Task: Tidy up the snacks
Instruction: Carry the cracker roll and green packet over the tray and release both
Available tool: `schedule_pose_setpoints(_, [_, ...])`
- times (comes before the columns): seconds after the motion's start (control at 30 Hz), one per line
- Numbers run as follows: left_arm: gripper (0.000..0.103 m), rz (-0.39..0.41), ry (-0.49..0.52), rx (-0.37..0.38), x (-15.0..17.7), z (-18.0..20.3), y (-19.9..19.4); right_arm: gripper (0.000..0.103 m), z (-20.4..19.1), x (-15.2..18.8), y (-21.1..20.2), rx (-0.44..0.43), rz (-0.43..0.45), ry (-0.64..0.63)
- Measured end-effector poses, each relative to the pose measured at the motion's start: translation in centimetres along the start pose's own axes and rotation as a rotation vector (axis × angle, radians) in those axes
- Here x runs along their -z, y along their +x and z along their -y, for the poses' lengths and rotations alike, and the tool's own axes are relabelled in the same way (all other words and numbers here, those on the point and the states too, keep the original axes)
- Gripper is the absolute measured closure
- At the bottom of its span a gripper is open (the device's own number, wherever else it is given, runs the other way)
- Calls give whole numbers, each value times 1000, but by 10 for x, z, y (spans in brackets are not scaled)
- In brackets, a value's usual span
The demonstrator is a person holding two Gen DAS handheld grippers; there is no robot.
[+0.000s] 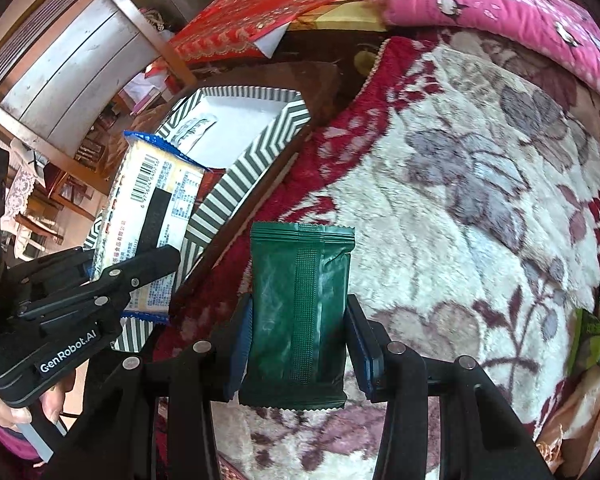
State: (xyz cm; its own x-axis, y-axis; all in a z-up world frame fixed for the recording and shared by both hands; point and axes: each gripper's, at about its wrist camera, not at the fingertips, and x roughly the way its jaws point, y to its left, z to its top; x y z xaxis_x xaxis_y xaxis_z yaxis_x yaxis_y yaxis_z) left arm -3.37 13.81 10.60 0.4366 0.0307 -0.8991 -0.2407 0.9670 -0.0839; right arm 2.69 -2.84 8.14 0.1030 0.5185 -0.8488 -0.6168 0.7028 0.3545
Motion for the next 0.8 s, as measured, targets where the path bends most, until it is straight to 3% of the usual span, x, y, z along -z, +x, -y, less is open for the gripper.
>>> schedule_pose_setpoints(0.8, [85, 38, -145, -32, -6, -81, -23, 56, -71, -43, 28, -41, -33, -120])
